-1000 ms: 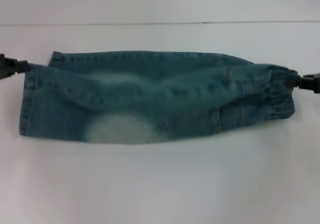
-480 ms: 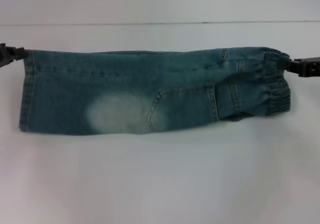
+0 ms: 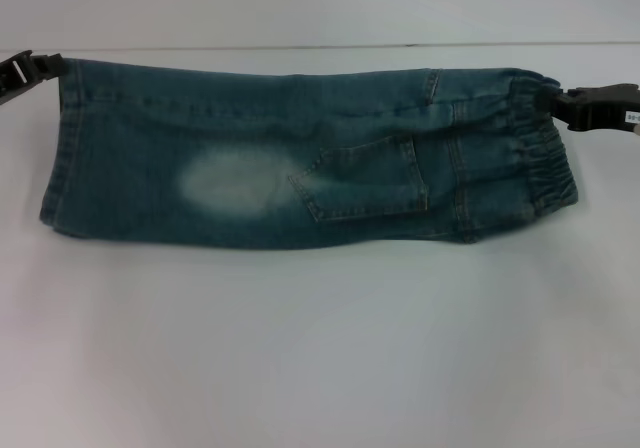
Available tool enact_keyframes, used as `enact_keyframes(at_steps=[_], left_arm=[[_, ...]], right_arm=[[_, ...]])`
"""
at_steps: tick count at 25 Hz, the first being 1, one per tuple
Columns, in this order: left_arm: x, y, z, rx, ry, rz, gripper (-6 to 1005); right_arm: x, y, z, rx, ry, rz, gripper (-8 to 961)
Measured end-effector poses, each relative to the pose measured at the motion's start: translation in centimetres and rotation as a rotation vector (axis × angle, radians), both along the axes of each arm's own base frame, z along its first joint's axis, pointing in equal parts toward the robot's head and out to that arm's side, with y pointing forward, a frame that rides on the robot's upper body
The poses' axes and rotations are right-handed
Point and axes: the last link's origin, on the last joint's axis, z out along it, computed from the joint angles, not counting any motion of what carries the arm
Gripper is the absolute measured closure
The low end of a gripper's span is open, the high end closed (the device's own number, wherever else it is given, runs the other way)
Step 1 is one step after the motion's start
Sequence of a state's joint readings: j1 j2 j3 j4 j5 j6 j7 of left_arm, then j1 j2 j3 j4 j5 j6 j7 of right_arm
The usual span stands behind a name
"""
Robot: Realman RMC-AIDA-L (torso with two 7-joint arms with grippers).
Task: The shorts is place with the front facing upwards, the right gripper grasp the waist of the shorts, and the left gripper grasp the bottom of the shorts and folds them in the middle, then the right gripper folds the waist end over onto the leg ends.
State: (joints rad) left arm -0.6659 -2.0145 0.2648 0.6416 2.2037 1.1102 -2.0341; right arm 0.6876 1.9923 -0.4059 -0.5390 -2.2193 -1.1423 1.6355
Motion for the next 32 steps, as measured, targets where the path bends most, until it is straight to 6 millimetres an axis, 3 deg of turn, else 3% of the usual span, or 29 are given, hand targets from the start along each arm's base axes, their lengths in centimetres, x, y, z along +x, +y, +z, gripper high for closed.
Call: enact_keyframes(at_steps=[14,26,30,32], left_arm=[[-0.3,0.5,-0.9,0.059,0.038,-0.007,979],[0.0,1.2,-1.7,0.098,0.081,-0.021,965],[-0.7,0.9,-2.0,0.103,0.084,0.011,842],[-0.9,0.7,-2.1,0.099,0.085,0.018,781]], right_arm=[[-1.2,1.0,-1.3,0.018,-0.045,0.049,920],[-1.1,1.3,-1.5,0.025,-0.047,0.016,906],[-0.7,1.3,-1.6,0.035,-0.054,-0.003,898],[-0.4,1.2,-1.5,0.042,-0.058,-0.014,780]])
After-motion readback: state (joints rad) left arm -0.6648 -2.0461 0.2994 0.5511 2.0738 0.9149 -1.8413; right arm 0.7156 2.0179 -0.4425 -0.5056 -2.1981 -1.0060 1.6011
